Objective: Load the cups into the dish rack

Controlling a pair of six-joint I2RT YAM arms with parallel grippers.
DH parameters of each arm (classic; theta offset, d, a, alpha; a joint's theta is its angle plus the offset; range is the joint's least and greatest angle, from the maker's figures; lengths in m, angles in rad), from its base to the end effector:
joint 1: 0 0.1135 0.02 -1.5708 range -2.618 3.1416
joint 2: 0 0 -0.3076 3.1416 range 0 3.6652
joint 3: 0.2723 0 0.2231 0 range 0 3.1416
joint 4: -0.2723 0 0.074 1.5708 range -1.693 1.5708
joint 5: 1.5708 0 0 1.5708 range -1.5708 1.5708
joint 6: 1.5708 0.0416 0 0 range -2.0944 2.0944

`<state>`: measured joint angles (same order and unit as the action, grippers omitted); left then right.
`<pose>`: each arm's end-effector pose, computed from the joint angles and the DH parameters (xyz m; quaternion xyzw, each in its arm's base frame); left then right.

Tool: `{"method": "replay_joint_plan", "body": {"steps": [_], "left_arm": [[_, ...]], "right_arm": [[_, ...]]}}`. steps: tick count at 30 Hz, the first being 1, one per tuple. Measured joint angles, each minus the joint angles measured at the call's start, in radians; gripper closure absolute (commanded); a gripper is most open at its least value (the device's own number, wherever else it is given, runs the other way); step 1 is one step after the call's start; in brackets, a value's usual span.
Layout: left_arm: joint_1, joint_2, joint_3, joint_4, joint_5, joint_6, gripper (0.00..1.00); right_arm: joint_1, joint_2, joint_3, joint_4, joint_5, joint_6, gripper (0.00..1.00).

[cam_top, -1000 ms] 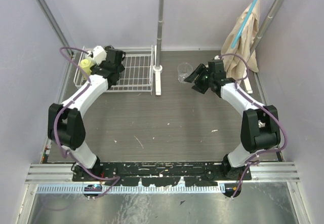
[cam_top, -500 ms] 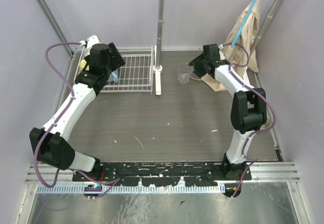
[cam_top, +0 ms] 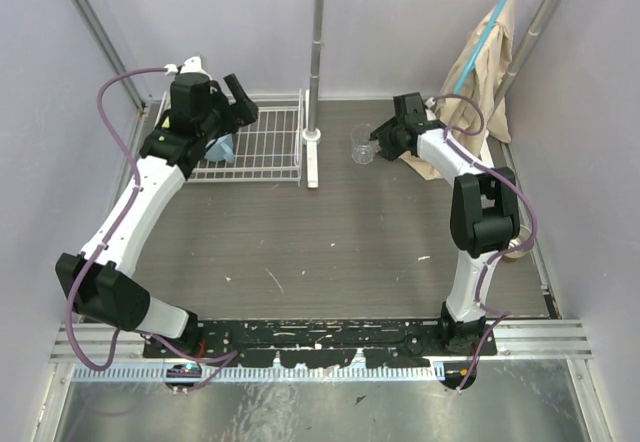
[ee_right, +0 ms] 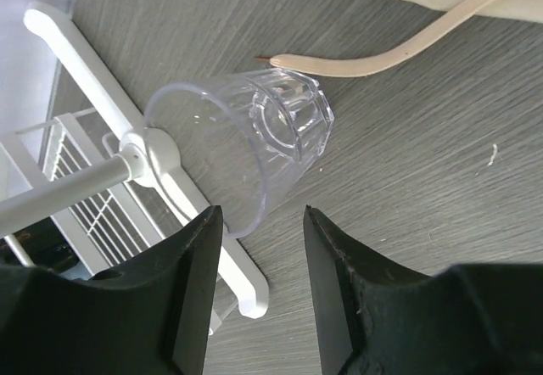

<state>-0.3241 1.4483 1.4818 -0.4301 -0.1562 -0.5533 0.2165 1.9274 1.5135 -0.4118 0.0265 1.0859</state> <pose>0.2877 -0.0898 0.4415 -0.1378 0.8196 -0.1758 0.5276 0.4169 0.0906 0.2853 0.3966 0.8427 0.2108 0.2970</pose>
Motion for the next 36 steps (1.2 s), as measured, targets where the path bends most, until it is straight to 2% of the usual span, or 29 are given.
{"method": "replay_joint_plan", "body": {"steps": [11, 15, 19, 20, 28, 31, 36], "left_arm": [[0.023, -0.026, -0.037, -0.006, 0.069, 0.003, 0.05], [0.03, -0.032, -0.037, -0.006, 0.076, 0.003, 0.05], [0.035, -0.035, -0.037, -0.006, 0.088, 0.002, 0.04], [0.035, -0.035, -0.037, -0.006, 0.092, 0.002, 0.04], [0.046, -0.007, -0.036, -0.036, 0.256, -0.039, 0.03], [0.053, 0.0, -0.036, -0.04, 0.334, -0.063, 0.01], [0.094, 0.0, -0.068, 0.022, 0.513, -0.168, 0.02]], "right_arm": [[0.04, 0.071, 0.0, 0.025, 0.014, 0.022, 0.56], [0.043, 0.076, 0.002, 0.038, 0.022, 0.026, 0.69], [0.043, 0.078, 0.003, 0.043, 0.035, 0.02, 0.97], [0.043, 0.078, 0.003, 0.039, 0.035, 0.016, 0.99], [0.043, 0.072, -0.028, 0.065, 0.003, -0.017, 0.99], [0.042, 0.054, -0.083, 0.094, -0.066, -0.032, 0.99], [0.042, -0.035, -0.22, 0.22, -0.284, -0.028, 0.99]]}}
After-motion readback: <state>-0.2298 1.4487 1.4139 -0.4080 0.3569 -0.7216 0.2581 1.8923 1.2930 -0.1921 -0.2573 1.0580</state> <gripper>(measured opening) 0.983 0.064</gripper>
